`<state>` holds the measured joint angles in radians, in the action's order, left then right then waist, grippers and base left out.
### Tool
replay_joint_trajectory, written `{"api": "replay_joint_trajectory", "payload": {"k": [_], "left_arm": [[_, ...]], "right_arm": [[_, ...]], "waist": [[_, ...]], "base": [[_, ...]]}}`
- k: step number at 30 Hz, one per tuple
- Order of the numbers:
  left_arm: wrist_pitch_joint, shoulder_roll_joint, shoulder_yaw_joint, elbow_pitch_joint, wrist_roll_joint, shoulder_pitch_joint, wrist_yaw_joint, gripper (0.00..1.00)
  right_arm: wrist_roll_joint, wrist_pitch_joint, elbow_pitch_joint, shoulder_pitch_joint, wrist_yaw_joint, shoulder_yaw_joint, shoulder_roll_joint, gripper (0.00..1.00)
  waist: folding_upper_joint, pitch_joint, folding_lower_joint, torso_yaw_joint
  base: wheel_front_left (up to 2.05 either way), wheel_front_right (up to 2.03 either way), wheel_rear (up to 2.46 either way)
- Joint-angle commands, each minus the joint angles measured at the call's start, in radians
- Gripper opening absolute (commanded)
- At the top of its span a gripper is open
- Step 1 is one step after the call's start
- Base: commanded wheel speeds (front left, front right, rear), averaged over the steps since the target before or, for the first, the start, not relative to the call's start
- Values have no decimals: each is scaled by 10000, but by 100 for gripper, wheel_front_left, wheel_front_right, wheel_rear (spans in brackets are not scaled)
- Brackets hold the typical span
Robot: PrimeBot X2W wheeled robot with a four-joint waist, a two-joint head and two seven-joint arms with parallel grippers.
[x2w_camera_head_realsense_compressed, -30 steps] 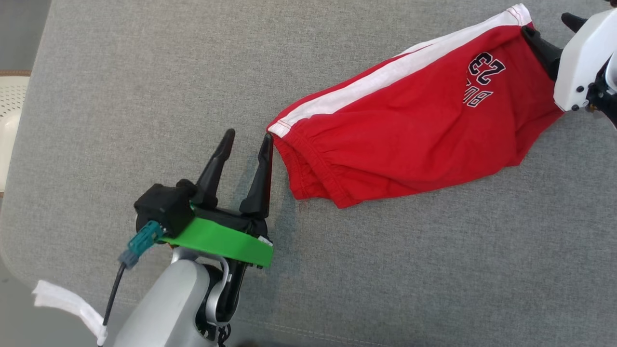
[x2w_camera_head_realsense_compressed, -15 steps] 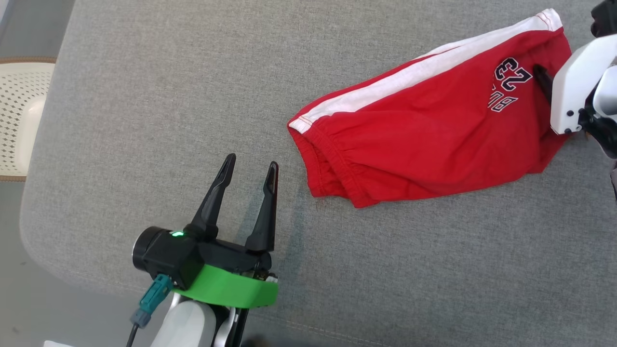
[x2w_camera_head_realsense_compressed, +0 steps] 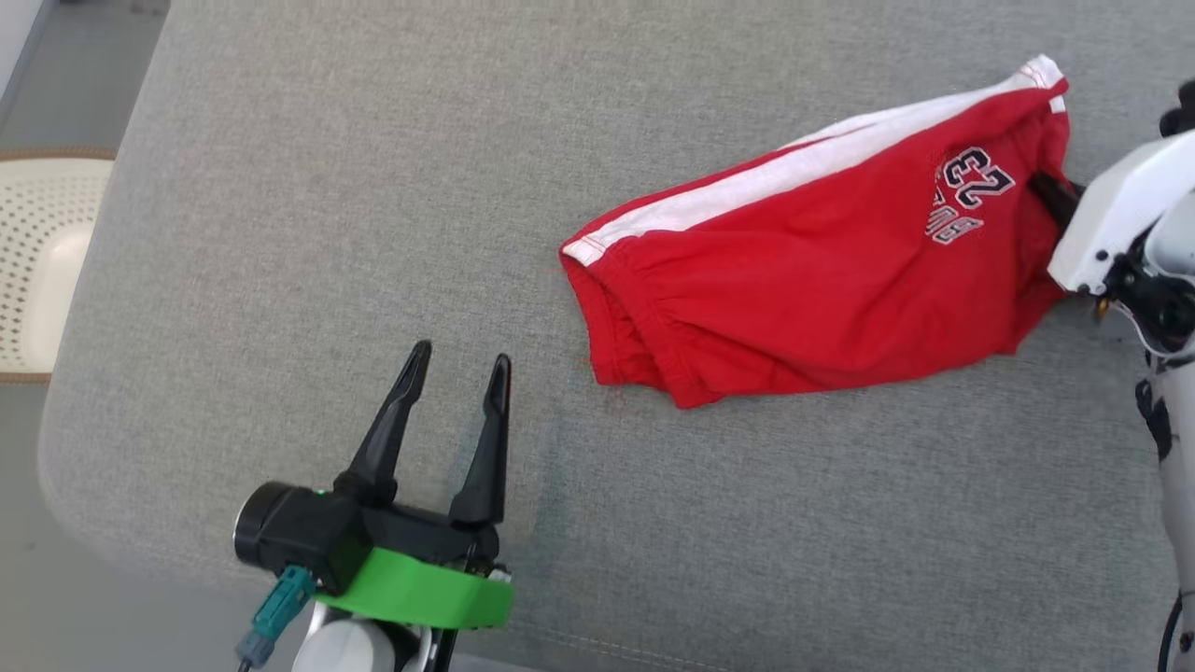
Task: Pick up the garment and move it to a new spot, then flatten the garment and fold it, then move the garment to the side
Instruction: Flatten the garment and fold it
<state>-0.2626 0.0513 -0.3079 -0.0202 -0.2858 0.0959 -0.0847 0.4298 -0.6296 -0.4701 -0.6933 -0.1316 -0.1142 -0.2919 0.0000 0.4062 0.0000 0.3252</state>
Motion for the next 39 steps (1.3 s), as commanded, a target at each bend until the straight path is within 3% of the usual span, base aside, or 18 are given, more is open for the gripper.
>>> {"api": "replay_joint_trajectory", "payload": {"k": [1, 10, 15, 23, 26, 32, 39], "left_arm": [[-25, 4, 131, 37, 158, -282, -43, 100], [-25, 5, 618, 156, 310, -1184, -145, 100], [-25, 3, 498, 94, 147, -1397, -132, 100], [-25, 4, 261, 76, 230, -1548, -56, 100], [-25, 2, 289, 11, 233, -1520, -36, 100], [-25, 2, 265, 100, 273, -1300, -36, 100], [-25, 2, 302, 211, 294, -1384, 29, 100]], "right_arm": [[123, 118, -45, 309, 19, -260, -77, 0], [548, 234, 164, 1775, 18, -2225, -435, 0], [445, 187, 615, 1899, 15, -2849, -268, 0], [731, -625, 2175, 2050, 12, -977, 654, 0], [682, -793, 2396, 2041, 12, -108, 1331, 0], [638, -232, 1752, 1855, 12, 1057, 2244, 0], [1111, 742, 886, 1402, 12, 1574, 2395, 0]], "waist": [[0, -477, 0, -409], [0, -1601, 0, -1024], [0, -1811, 0, -1091], [0, -1988, 0, -935], [0, -1884, 0, -807], [0, -1693, 0, -499], [0, -1690, 0, -354]], "base": [[0, 0, 0], [0, 0, 0], [0, 0, 0], [0, 0, 0], [0, 0, 0], [0, 0, 0], [0, 0, 0]]}}
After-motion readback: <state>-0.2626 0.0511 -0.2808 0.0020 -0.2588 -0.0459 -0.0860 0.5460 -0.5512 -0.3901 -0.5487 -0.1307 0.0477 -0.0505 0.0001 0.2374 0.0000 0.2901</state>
